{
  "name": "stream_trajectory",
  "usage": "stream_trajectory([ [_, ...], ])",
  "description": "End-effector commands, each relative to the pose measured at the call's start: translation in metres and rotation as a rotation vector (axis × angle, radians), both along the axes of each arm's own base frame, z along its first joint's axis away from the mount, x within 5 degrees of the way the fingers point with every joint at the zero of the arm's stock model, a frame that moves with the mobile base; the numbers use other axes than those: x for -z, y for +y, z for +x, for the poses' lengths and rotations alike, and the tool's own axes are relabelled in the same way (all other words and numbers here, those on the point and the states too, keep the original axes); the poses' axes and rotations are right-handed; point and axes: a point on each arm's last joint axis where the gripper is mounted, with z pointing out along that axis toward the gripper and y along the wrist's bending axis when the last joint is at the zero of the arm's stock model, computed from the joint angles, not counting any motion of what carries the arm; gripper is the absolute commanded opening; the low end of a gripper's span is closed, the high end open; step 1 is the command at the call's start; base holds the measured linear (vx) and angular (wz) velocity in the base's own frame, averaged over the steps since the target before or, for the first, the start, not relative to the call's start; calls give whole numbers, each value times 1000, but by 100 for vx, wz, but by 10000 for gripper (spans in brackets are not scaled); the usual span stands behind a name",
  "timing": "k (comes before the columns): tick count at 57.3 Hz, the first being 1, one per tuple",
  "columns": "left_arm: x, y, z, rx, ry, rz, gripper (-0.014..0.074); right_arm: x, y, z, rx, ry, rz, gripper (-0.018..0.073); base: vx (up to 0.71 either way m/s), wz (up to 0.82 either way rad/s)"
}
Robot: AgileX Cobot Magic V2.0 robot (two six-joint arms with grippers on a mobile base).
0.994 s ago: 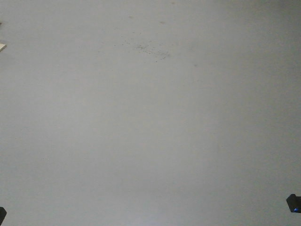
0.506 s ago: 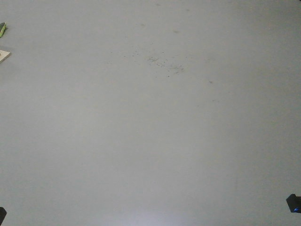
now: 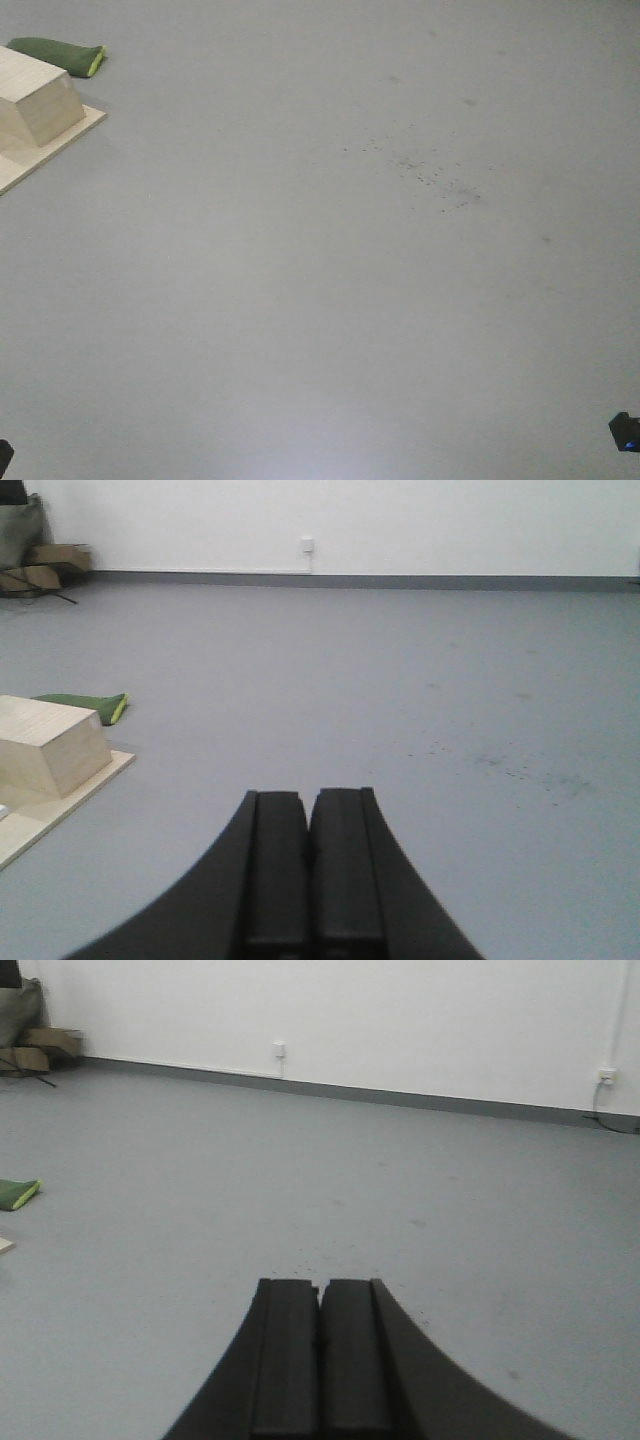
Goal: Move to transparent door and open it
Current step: 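Turn and drive the base toward the white-framed glass sliding door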
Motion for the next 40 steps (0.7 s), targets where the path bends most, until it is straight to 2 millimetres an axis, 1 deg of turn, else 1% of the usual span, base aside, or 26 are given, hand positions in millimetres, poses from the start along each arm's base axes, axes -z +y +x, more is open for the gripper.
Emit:
stream_trajectory([
  [1,-3,0,0,3,-77,-13,-3,-7,-1,0,9,-96,-13,-1,47,51],
  [40,-3,0,0,3,-77,-13,-3,-7,-1,0,9,-96,-13,-1,49,50],
])
